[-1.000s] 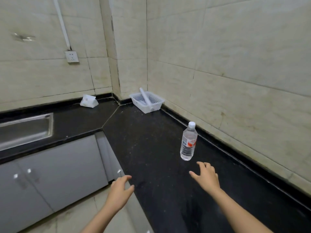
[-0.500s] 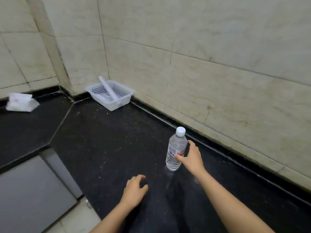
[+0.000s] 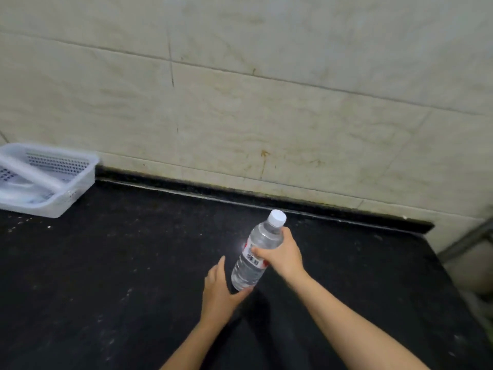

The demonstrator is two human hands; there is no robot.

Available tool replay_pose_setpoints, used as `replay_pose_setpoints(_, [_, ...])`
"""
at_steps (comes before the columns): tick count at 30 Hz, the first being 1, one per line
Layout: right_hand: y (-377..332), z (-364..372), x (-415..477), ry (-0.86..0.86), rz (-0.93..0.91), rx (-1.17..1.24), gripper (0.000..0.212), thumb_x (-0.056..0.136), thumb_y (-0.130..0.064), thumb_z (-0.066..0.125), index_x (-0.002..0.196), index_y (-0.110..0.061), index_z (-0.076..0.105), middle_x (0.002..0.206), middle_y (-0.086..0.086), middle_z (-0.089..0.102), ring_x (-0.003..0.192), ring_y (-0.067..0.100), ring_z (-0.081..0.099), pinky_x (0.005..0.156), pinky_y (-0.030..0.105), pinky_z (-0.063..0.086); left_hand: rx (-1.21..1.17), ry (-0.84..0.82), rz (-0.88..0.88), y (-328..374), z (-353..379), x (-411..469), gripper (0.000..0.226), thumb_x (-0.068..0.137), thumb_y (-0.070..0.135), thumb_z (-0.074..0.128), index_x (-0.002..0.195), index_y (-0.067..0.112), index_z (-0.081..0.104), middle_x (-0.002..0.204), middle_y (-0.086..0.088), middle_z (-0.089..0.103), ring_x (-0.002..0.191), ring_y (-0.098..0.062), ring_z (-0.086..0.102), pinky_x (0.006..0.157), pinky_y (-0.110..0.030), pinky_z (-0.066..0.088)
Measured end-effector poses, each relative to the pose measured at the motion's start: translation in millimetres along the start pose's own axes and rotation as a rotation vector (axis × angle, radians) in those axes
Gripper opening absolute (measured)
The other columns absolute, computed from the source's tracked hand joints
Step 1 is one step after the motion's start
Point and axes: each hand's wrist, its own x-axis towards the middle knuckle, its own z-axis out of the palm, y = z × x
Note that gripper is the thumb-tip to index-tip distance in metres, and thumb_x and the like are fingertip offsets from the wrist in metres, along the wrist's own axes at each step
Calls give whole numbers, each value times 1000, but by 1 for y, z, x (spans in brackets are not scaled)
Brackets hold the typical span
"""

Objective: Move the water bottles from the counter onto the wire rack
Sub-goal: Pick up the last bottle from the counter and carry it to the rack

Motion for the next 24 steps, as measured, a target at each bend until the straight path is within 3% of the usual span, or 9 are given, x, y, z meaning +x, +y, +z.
replay_pose_setpoints(3, [5,-33,-20,79,2,89,58,57,-26,81,104,-26,47,97,-9,62,97,16,62,89,41,52,20,-14,136,30,23,-7,97,65,35,77,142,16,23,142,-4,36,131,-21,33,106,-35,28])
replay_pose_setpoints(7, [17,-102,-55,232,-20,98,58,58,-29,80,103,-28,43,93,-14,59,95,13,61,86,36,52,1,-38,280,82,66,-31,78,63,35,76,131,16,42,127,-4,50,122,-24,43,100,-38,35])
replay_pose_setpoints(11, [48,-190,-108,408,-11,65,58,58,-30,80,100,-30,40,90,-15,55,93,11,59,79,27,47,-8,-149,440,144,124,-77,70,63,28,77,124,13,48,121,-6,53,116,-24,47,96,-41,42])
replay_pose_setpoints(20, [161,-407,-276,880,39,64,66,50,-37,81,104,-28,43,103,-7,63,100,16,61,90,38,49,-99,-407,843,299,290,-264,64,58,30,80,114,16,53,110,-3,58,108,-22,53,87,-37,47])
replay_pose_setpoints(22, [181,-450,-311,1019,31,87,71,40,-45,78,100,-30,43,99,-9,62,100,17,62,90,41,50,-114,-450,932,332,324,-304,67,56,29,80,116,14,54,111,-5,60,109,-24,54,89,-36,45])
replay_pose_setpoints(24, [198,-487,-342,1139,34,106,68,41,-41,81,96,-29,43,91,-13,60,94,15,62,85,35,50,-104,-475,1015,364,355,-337,69,57,36,76,119,14,53,112,-6,60,109,-27,53,91,-38,43])
